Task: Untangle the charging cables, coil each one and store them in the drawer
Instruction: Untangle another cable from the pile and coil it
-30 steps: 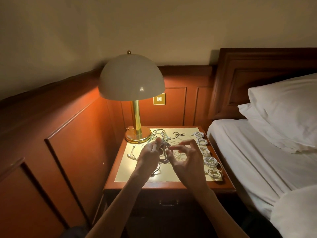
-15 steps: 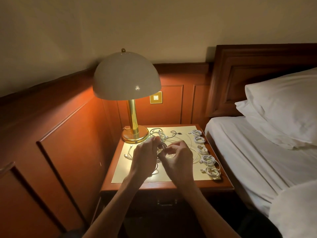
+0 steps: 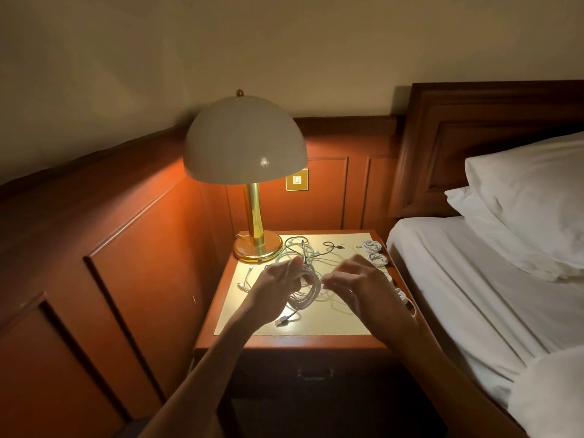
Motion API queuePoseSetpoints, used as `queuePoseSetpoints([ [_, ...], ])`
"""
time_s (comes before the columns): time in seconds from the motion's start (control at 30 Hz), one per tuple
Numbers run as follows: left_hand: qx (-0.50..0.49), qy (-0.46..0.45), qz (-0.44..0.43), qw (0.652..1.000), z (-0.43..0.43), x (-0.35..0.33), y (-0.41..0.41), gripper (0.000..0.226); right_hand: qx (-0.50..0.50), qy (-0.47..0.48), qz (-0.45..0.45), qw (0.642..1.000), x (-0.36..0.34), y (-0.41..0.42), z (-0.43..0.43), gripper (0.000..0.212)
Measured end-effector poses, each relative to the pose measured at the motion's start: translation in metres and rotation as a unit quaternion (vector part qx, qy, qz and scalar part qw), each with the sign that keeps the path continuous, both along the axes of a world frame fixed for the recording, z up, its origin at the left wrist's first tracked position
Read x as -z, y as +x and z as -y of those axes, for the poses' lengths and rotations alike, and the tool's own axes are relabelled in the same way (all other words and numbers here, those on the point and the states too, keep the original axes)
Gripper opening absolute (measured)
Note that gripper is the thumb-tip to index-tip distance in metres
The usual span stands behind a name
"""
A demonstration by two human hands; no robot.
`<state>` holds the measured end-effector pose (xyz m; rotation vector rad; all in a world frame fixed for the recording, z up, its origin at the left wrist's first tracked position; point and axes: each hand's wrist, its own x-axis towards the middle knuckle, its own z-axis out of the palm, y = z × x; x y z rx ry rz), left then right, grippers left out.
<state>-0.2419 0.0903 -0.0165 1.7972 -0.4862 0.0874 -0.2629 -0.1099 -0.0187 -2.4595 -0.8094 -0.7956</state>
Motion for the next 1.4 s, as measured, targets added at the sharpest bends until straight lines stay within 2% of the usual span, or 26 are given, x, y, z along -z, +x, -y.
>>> queuePoseSetpoints([
  [0.03,-0.007,-0.031,-0.022,0.999,0.006,-0.001,-0.003,0.046,0.013,0.029,0.008,0.999,0.003,-0.003,-0.003,0.018],
  [0.1,-0.025,-0.081,-0.051,0.995,0.017,-0.003,-0.006,0.049,0.033,0.151,0.007,0.988,0.008,-0.009,-0.01,0.018],
  [0.17,-0.024,-0.09,-0.069,0.993,0.023,-0.004,-0.011,0.042,0.046,0.288,-0.054,0.955,0.01,-0.012,-0.017,0.015],
  [0.23,-0.064,-0.007,-0.005,0.998,0.023,-0.004,-0.012,0.046,0.001,0.42,-0.185,0.889,0.01,-0.012,-0.022,0.015],
  [0.3,-0.129,0.101,0.135,0.977,0.02,-0.005,-0.015,0.052,-0.06,0.507,-0.288,0.81,0.009,-0.012,-0.022,0.016],
  [0.37,-0.147,0.13,0.238,0.951,0.018,-0.007,-0.018,0.044,-0.084,0.528,-0.327,0.78,0.008,-0.012,-0.02,0.018],
  [0.4,-0.144,0.14,0.253,0.947,0.017,-0.01,-0.018,0.039,-0.091,0.53,-0.337,0.773,0.008,-0.011,-0.02,0.019],
  [0.47,-0.132,0.154,0.251,0.947,0.012,-0.014,-0.016,0.033,-0.105,0.53,-0.353,0.764,0.007,-0.011,-0.02,0.019],
  [0.57,-0.119,0.181,0.217,0.952,-0.001,-0.022,-0.011,0.037,-0.14,0.52,-0.374,0.755,0.002,-0.012,-0.02,0.02],
  [0.6,-0.118,0.181,0.207,0.954,-0.004,-0.023,-0.01,0.039,-0.152,0.522,-0.393,0.742,0.0,-0.012,-0.02,0.02],
  [0.73,-0.161,0.173,0.221,0.946,0.003,-0.017,-0.012,0.037,-0.17,0.566,-0.5,0.633,-0.003,-0.007,-0.023,0.03],
  [0.9,-0.238,0.162,0.26,0.922,0.009,-0.003,-0.013,0.042,-0.173,0.637,-0.557,0.505,0.0,-0.009,-0.034,0.035],
  [0.93,-0.241,0.163,0.267,0.919,0.009,-0.003,-0.013,0.041,-0.173,0.644,-0.56,0.491,0.0,-0.009,-0.035,0.034],
  [1.03,-0.213,0.163,0.286,0.92,0.011,-0.003,-0.014,0.037,-0.141,0.624,-0.557,0.53,-0.001,-0.008,-0.042,0.042],
  [1.13,-0.167,0.133,0.278,0.937,0.008,-0.004,-0.01,0.032,-0.111,0.622,-0.544,0.552,-0.006,-0.007,-0.048,0.053],
  [1.27,-0.14,0.122,0.276,0.943,0.0,-0.003,-0.007,0.027,-0.068,0.584,-0.545,0.598,-0.014,-0.008,-0.05,0.039],
  [1.33,-0.144,0.137,0.274,0.941,-0.001,0.004,-0.006,0.023,-0.01,0.554,-0.502,0.663,-0.015,-0.009,-0.052,0.027],
  [1.4,-0.167,0.148,0.255,0.941,-0.001,0.01,-0.006,0.024,0.044,0.47,-0.418,0.776,-0.01,-0.01,-0.053,0.012],
])
